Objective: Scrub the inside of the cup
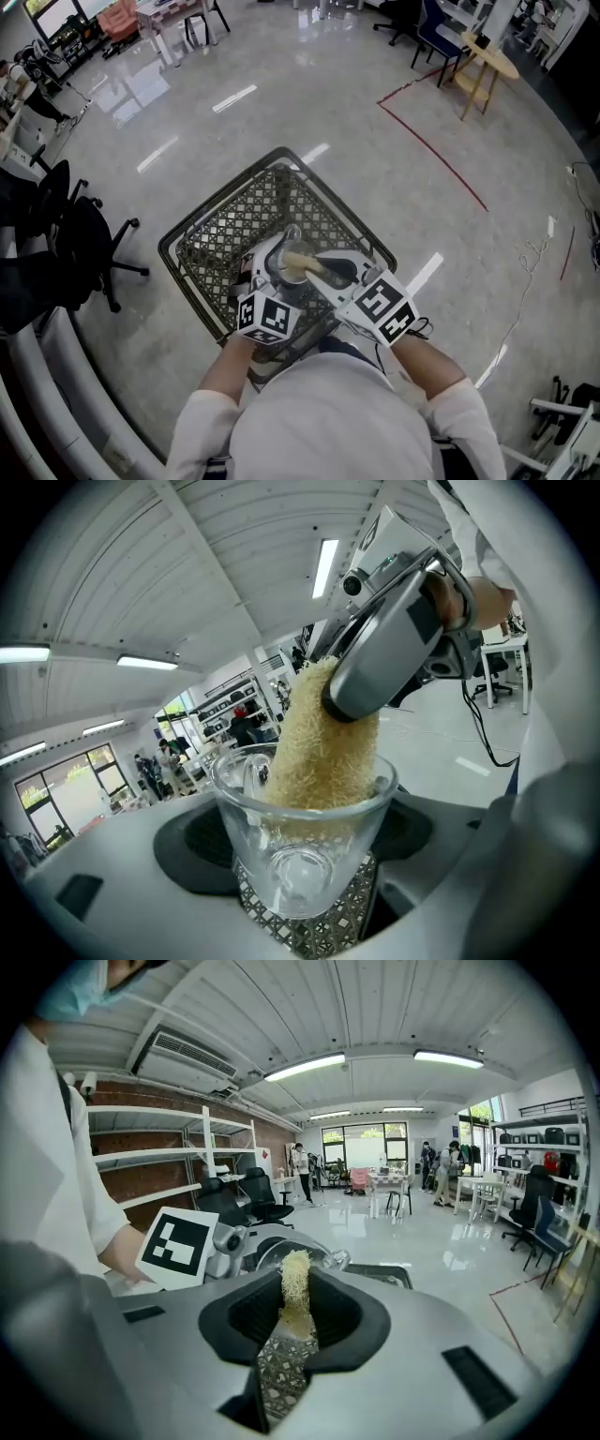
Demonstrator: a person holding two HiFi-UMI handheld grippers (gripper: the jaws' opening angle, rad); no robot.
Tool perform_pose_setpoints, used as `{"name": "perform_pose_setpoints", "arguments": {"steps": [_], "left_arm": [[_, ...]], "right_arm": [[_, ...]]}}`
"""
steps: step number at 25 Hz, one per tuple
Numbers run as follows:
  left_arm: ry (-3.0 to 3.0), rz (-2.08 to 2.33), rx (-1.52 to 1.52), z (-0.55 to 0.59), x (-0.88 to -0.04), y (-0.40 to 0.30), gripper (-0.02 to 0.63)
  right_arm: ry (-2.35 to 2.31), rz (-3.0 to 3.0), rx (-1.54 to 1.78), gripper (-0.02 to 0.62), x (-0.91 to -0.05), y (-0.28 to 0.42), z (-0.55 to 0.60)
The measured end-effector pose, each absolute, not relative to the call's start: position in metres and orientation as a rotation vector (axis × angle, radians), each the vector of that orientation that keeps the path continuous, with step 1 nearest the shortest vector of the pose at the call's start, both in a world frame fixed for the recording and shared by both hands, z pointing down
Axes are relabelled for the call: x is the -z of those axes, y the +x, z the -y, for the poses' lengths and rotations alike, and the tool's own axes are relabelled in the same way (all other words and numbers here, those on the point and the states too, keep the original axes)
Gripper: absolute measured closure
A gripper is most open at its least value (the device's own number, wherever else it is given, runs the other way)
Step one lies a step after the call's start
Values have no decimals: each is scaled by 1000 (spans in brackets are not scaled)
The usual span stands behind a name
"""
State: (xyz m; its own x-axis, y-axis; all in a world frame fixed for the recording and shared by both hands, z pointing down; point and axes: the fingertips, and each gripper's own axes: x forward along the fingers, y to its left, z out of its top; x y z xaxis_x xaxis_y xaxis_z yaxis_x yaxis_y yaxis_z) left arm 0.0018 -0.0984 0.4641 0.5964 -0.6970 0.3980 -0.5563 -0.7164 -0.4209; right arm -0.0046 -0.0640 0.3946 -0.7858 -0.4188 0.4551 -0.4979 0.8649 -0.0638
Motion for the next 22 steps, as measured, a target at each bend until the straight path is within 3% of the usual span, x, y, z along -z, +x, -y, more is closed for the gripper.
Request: {"name": "perform_pose_setpoints", "arguments": {"steps": [22], "left_arm": [[-2565, -975, 807, 89, -469, 17, 222]], "right_arm": [[758, 2578, -277, 506, -401, 16, 70]]}}
